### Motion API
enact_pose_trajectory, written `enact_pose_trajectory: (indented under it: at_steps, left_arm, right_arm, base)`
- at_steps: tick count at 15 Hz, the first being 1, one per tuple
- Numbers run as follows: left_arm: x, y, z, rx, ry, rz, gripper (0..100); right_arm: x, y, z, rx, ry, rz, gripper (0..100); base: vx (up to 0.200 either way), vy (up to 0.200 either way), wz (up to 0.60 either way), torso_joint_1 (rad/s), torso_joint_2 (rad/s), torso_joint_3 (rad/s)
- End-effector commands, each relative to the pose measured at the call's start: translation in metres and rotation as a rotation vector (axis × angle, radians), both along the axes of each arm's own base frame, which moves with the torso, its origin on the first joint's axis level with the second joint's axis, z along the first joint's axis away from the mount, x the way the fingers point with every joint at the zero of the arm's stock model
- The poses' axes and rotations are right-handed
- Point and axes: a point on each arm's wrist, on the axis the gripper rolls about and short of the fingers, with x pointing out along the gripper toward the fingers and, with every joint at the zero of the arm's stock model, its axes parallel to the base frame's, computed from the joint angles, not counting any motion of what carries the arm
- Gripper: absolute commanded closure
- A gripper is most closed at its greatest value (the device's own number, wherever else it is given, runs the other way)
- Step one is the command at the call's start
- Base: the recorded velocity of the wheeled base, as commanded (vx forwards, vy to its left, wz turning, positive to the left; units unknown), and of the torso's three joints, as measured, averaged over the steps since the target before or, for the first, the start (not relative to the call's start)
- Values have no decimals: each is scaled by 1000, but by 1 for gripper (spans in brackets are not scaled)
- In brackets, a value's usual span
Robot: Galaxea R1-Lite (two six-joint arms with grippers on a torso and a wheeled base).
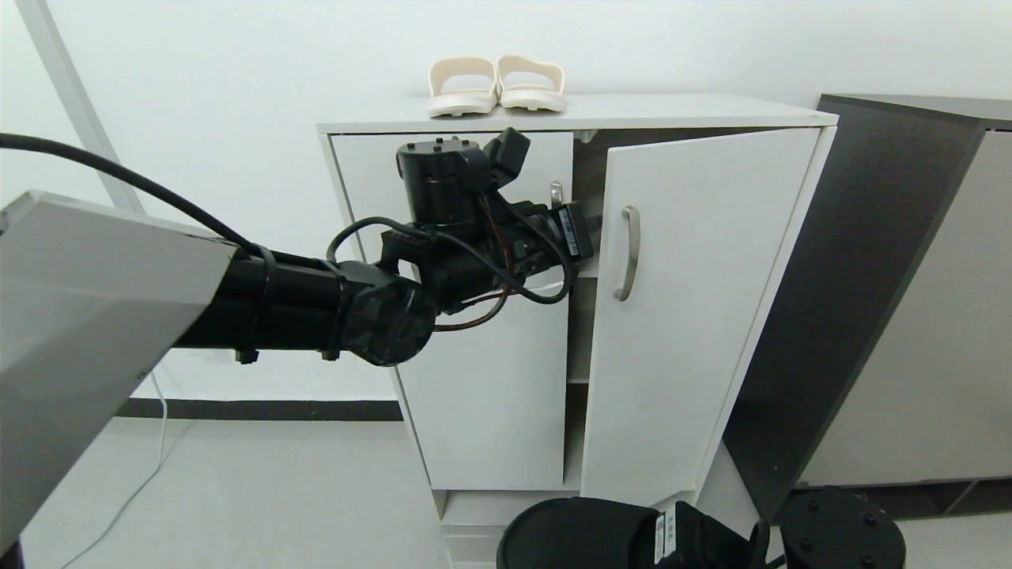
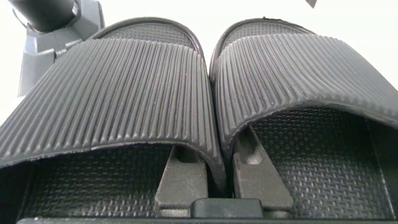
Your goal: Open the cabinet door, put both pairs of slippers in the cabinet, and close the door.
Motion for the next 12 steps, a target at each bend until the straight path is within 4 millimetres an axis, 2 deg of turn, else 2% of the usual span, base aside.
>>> enact_pose_trajectory:
  at_steps: [1,3,5,7,10,12]
  left_arm:
    - [-6,-10,-6,11,10,-29,100]
    - [-38,-43,-9,4,-5,-131,100]
    - [-49,-54,-5,-16,-46,-152,100]
    - [-47,-51,-3,-23,-54,-135,100]
    - [-35,-36,3,-54,-87,-33,100]
    - [-44,-8,38,-102,-144,39,100]
  right_arm:
    - [-2,1,-2,-7,5,9,100]
    - [-5,1,-4,-15,10,18,100]
    - [-5,0,-4,-17,12,18,100]
    - [-5,0,-4,-16,11,18,100]
    - [-5,1,-5,-16,11,18,100]
    - [4,4,0,9,-4,-19,100]
  base:
    - [-200,0,0,-2,2,7]
    - [-200,0,0,7,0,0]
    - [-200,0,0,5,5,0]
    - [-200,0,0,2,5,9]
    - [0,0,0,0,0,0]
    - [0,0,0,0,0,0]
